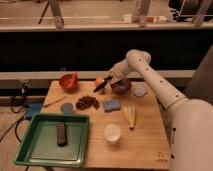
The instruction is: Wipe purple bowl with brush
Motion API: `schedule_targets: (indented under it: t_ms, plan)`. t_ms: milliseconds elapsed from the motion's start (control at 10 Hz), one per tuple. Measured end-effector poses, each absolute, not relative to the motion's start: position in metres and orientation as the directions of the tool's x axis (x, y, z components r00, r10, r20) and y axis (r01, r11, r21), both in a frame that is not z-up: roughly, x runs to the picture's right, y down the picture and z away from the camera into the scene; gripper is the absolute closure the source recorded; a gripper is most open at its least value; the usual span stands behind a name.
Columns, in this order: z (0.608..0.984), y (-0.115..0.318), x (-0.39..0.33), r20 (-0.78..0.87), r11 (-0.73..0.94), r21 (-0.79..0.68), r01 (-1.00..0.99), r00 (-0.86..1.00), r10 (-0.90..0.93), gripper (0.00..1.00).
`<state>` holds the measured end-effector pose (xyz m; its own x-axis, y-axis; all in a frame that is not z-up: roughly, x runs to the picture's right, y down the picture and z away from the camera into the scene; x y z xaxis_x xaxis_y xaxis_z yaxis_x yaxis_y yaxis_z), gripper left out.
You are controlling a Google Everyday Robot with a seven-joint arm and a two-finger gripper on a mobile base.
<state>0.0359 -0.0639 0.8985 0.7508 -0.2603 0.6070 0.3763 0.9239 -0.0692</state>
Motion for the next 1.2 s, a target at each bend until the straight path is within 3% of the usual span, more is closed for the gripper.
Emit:
schedule_targets:
  t_ms: [1200]
  plan:
    - [0.932, -0.036, 0.053, 0.624, 0.948, -0.130, 0.290, 0.767, -0.149, 1.00]
